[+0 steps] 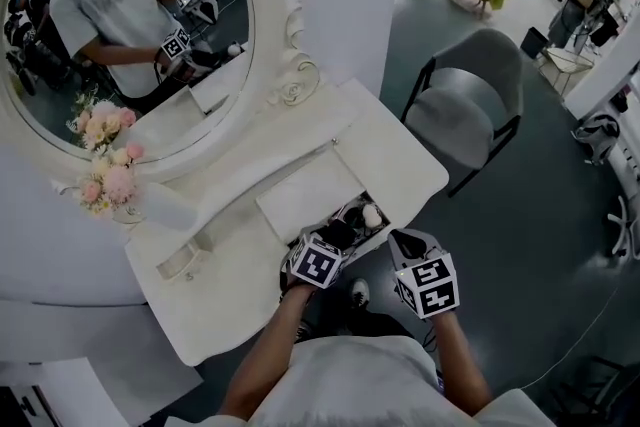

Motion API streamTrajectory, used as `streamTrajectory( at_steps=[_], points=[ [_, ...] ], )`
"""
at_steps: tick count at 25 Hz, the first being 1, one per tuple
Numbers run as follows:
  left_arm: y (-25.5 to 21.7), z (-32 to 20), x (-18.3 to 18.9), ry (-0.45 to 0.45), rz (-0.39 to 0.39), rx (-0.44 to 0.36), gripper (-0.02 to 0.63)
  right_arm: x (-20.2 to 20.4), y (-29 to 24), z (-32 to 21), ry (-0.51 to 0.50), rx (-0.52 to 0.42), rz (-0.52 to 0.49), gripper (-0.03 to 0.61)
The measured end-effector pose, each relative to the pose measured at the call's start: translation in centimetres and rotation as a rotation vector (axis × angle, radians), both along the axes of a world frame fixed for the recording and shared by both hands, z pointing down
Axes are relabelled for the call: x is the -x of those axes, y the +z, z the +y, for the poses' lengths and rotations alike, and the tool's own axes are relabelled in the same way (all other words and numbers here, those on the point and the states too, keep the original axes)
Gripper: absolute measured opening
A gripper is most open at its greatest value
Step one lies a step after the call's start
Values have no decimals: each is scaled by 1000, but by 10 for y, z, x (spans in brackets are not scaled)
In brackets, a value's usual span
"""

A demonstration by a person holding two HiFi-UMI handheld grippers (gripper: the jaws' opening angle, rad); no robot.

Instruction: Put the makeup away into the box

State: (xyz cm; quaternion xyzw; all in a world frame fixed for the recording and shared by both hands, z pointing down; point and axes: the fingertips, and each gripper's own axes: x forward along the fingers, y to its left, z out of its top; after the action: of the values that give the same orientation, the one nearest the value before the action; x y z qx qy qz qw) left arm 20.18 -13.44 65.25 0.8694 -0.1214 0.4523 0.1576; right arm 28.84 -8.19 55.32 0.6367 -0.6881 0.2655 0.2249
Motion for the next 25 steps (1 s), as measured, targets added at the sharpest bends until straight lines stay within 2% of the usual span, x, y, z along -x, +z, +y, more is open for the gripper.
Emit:
streamTrajectory(
  at_steps=[5, 14, 21, 25],
  points=[
    [14, -9, 0, -84, -35, 22, 347, -13, 4, -3, -29, 4, -9, -3],
    [15, -14, -5, -178, -40, -25, 345, -34, 7, -11, -55, -4, -21, -3],
    [-5, -20, -4, -185, -9, -22, 345, -38, 6, -21, -91, -8, -25, -3],
    [-28, -28, 6, -245, 54, -59, 344, -29, -5, -33, -128, -31, -9, -3]
  ],
)
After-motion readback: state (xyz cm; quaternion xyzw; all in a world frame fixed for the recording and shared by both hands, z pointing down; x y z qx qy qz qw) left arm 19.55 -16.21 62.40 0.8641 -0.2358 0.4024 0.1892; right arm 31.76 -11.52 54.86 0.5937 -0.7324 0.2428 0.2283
